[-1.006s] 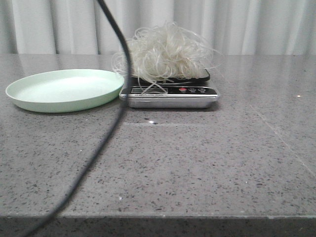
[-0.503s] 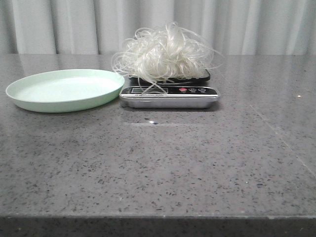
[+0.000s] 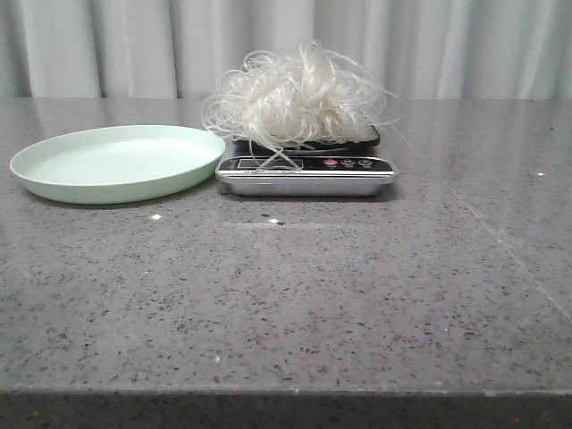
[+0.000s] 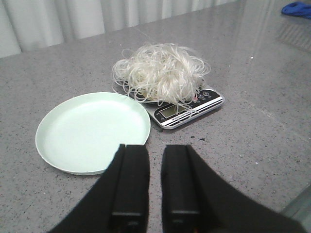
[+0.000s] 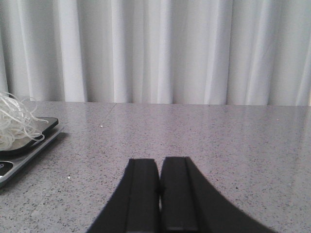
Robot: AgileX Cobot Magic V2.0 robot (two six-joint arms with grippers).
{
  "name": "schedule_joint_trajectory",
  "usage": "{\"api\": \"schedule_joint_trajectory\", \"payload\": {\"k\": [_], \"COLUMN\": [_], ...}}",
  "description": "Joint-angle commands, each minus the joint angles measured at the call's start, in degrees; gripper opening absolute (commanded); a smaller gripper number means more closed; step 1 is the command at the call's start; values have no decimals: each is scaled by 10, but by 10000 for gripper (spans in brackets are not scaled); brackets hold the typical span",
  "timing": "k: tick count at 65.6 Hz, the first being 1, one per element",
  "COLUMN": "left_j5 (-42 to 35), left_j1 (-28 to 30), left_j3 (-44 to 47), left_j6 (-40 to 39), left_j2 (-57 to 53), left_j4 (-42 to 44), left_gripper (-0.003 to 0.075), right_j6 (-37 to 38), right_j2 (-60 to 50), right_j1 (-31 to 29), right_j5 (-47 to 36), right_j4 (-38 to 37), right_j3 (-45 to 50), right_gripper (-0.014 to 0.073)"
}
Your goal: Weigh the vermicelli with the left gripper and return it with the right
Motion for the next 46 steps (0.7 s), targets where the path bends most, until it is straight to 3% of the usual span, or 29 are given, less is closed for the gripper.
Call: {"api": "schedule_joint_trajectory", "payload": {"k": [1, 17, 31, 41, 46], "left_j5": [-61, -101, -134, -137, -137], "left_j1": [-1, -1, -1, -1, -1], "left_j3": [29, 120, 141, 141, 141], "left_j6": [-1, -1, -1, -1, -1], "left_j2": [-67, -191, -200, -200, -200], "left_j4": [-2, -1, -1, -1, -1], "left_gripper": [138, 127, 127, 127, 127], "right_j6": [-4, -4, -4, -4, -4], "right_j2": [-8, -8, -8, -8, -2], "right_j1": [-3, -3, -3, -3, -3], "right_j5": [-47, -47, -57, -136, -96], "right_j4": [-6, -6, -6, 15, 39], "right_j3": [-5, -5, -5, -11, -49], "right_gripper": [167, 167, 167, 167, 167]}}
